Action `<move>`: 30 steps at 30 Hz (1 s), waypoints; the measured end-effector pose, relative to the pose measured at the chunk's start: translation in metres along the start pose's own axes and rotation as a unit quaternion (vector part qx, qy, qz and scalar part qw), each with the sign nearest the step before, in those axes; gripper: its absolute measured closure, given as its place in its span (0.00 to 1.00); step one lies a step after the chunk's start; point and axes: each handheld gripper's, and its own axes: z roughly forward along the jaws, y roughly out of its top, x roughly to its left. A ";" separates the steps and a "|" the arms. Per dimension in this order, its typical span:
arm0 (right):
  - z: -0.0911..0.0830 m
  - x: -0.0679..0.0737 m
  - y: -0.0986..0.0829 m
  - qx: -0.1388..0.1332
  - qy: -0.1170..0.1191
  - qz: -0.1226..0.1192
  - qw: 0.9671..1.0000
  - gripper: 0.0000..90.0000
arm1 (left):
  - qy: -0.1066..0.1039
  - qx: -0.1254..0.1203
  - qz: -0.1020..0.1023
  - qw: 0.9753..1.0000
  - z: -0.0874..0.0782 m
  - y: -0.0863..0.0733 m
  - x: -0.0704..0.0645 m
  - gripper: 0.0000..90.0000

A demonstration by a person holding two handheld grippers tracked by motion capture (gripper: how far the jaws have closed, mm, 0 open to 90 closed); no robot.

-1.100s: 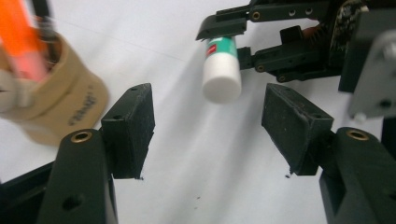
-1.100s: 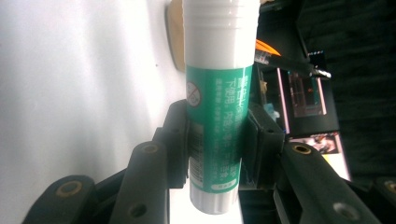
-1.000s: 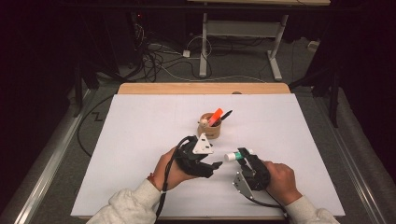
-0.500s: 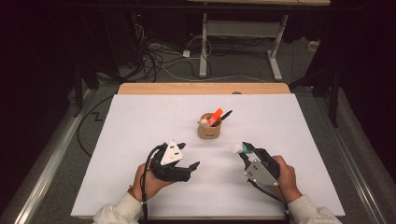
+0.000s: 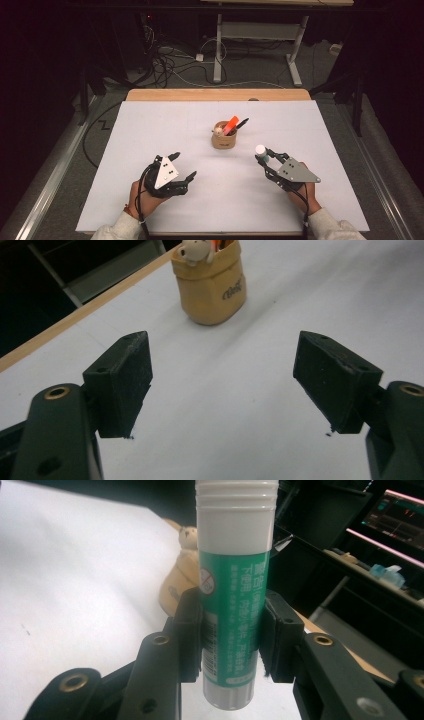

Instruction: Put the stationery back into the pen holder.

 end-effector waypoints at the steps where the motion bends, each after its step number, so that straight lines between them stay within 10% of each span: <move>1: 0.001 -0.001 0.000 -0.004 0.002 0.007 1.000 0.73 | 0.001 -0.001 -0.004 1.000 -0.002 -0.003 0.002 0.26; 10: 0.020 -0.006 0.008 -0.041 0.027 0.094 0.994 0.73 | 0.025 0.012 -0.018 0.999 -0.017 -0.031 0.011 0.26; 30: 0.097 -0.004 0.042 -0.067 0.026 0.193 0.979 0.73 | 0.018 0.016 -0.046 0.999 -0.025 -0.049 0.013 0.26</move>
